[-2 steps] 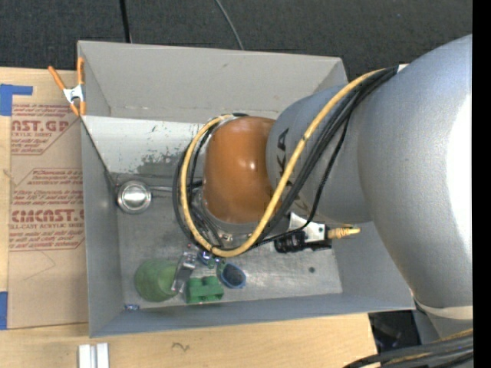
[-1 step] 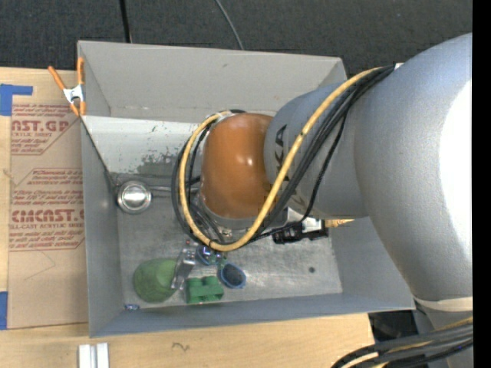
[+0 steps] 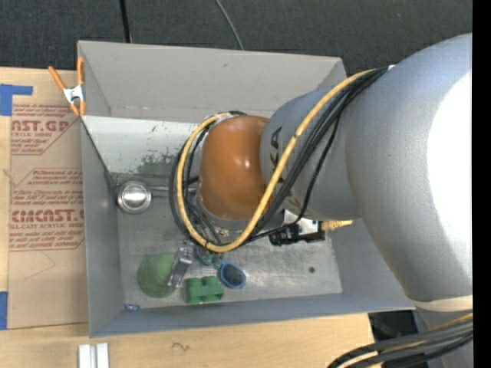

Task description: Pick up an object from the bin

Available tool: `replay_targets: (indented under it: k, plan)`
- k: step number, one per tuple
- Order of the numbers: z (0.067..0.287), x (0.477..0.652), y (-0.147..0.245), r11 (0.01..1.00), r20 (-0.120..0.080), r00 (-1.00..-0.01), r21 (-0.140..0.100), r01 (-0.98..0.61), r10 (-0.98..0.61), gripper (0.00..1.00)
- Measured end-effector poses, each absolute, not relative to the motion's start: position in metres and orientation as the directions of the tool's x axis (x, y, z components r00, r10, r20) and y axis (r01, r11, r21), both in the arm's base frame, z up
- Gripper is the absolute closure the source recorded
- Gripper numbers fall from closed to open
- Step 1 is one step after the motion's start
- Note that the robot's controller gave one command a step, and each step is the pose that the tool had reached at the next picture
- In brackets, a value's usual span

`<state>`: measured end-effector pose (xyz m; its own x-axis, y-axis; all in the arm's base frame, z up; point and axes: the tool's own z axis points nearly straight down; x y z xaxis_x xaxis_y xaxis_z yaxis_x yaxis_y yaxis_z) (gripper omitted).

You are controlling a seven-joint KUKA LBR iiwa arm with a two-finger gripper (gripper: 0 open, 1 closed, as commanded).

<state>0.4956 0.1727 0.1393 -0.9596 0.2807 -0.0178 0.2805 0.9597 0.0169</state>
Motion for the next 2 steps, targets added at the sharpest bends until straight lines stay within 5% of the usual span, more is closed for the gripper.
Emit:
replay_targets:
  k: [1,2]
  plan:
    - [0.136,0.501,0.2011,0.974,-0.035,-0.974,0.013,-0.225,-0.224,0.0]
    - [0.1366,0.4984,0.1922,0.976,-0.029,-0.975,0.011,-0.219,-0.219,0.0]
